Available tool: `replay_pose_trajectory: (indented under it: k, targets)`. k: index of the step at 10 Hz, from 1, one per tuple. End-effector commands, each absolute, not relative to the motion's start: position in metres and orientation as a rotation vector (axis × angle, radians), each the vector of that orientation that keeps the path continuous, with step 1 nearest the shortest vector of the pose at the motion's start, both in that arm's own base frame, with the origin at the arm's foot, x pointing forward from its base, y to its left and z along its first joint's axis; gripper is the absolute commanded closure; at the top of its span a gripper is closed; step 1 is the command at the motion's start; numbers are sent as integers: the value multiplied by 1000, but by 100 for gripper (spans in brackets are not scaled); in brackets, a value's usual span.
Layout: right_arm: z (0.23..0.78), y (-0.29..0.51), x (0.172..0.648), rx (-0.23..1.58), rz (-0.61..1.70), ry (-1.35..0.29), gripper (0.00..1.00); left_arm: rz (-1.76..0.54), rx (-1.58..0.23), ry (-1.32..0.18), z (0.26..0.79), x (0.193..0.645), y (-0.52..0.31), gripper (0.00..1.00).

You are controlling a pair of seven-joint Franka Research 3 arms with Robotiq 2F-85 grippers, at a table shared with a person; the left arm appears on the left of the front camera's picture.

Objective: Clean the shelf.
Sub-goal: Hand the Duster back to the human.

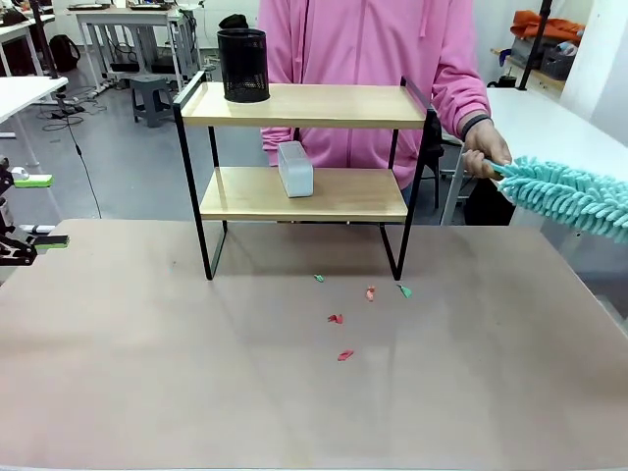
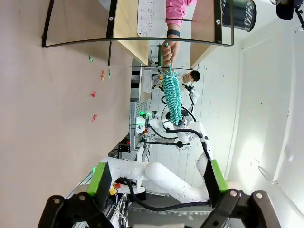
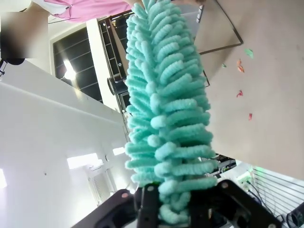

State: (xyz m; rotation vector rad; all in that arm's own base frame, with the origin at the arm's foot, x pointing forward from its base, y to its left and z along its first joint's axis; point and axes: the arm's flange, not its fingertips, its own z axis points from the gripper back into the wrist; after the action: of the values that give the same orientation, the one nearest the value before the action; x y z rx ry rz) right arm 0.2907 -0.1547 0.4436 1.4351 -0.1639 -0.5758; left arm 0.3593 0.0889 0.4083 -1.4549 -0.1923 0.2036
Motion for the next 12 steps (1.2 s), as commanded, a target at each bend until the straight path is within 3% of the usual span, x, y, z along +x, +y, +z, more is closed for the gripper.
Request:
replay_pose_trajectory:
  k: [1, 2, 4, 5, 6, 12]
  targets:
    - [448, -154, 289, 1463, -559, -167, 29, 195, -1459, -185, 411, 358, 89, 0]
    - [449, -153, 287, 1458, -557, -173, 0, 195, -1459, -185, 411, 358, 89, 0]
    - [450, -154, 283, 1463, -557, -177, 0, 195, -1459, -185, 411, 358, 89, 0]
    - [451, -152, 280, 1468, -545, -171, 6, 195, -1459, -185, 411, 358, 89, 0]
    - [452, -149, 279, 1469, -527, -170, 0, 195, -1459, -185, 411, 358, 89, 0]
    - [465, -120, 271, 1453, -411, -119, 0, 195, -1459, -185, 411, 358, 89, 0]
